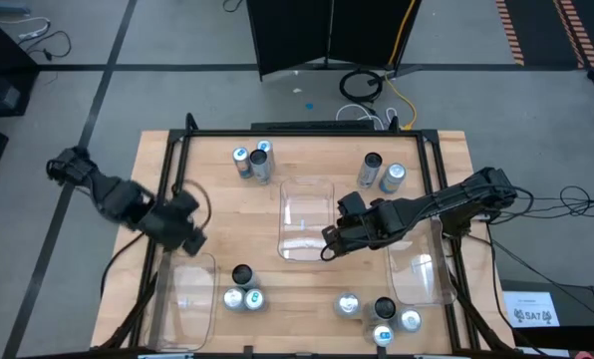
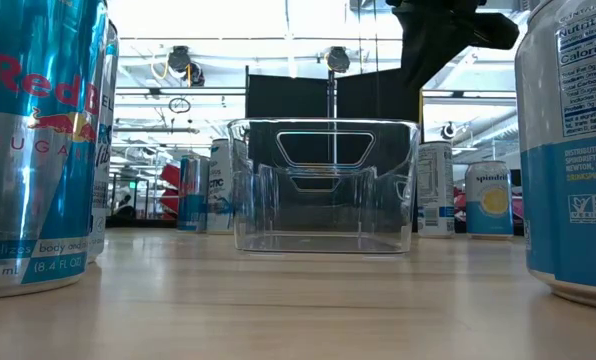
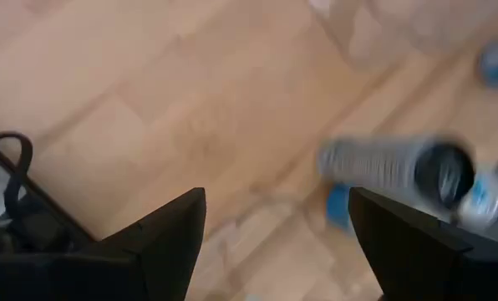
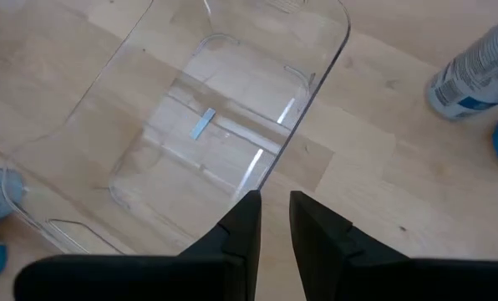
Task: Sort soda cans
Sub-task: Move the bottom transparent bin to the middle left of the table
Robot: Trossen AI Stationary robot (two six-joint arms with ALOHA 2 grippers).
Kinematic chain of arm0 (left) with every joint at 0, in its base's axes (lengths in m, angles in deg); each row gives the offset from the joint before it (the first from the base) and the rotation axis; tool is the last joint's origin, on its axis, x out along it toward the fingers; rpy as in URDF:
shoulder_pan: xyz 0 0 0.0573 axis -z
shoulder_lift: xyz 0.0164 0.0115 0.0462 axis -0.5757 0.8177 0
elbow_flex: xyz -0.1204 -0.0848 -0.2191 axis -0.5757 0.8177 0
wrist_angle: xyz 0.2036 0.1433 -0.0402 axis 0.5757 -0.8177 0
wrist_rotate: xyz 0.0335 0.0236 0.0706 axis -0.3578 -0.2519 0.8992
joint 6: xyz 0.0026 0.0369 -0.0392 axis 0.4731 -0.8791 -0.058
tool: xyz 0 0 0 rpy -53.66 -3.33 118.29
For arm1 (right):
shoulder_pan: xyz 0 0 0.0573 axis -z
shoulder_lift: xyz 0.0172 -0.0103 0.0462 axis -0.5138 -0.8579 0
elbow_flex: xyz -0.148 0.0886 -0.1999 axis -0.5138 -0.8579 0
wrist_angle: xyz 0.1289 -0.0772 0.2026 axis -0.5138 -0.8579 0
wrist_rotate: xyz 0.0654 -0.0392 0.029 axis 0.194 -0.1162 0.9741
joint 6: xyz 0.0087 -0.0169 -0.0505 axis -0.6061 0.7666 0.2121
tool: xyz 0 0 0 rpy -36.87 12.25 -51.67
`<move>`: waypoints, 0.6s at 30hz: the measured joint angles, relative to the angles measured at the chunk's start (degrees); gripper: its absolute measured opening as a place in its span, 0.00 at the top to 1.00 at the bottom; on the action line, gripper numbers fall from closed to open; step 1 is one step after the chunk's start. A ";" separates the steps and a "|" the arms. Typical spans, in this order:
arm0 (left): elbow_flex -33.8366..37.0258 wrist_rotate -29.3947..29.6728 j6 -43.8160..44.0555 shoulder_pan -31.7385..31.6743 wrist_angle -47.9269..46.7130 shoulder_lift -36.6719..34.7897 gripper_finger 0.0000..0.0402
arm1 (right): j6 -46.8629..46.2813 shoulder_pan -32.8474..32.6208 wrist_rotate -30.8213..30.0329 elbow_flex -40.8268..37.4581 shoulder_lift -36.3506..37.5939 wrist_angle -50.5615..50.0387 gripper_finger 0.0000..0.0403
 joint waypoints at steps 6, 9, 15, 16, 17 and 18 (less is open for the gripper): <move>0.02 -0.66 -0.11 8.39 0.40 2.87 0.24 | 0.75 0.00 -0.20 0.00 0.00 0.02 0.85; 0.02 -1.27 -1.96 9.51 -0.23 3.77 0.24 | 0.74 0.00 -0.22 0.00 0.00 0.04 0.85; 0.04 -1.23 -10.15 9.84 -0.14 6.15 0.24 | -0.10 0.04 -0.24 0.00 0.00 0.77 0.85; 0.07 -1.21 -12.07 9.84 -0.14 6.68 0.24 | -0.72 0.04 -0.24 0.00 0.00 1.01 0.85; 0.07 -1.23 -13.52 9.84 -0.14 7.21 0.24 | -1.30 0.04 -0.24 0.00 0.00 1.34 0.85; 0.07 -1.27 -14.44 9.84 -0.14 7.76 0.24 | -1.72 0.04 -0.24 0.00 0.00 1.69 0.85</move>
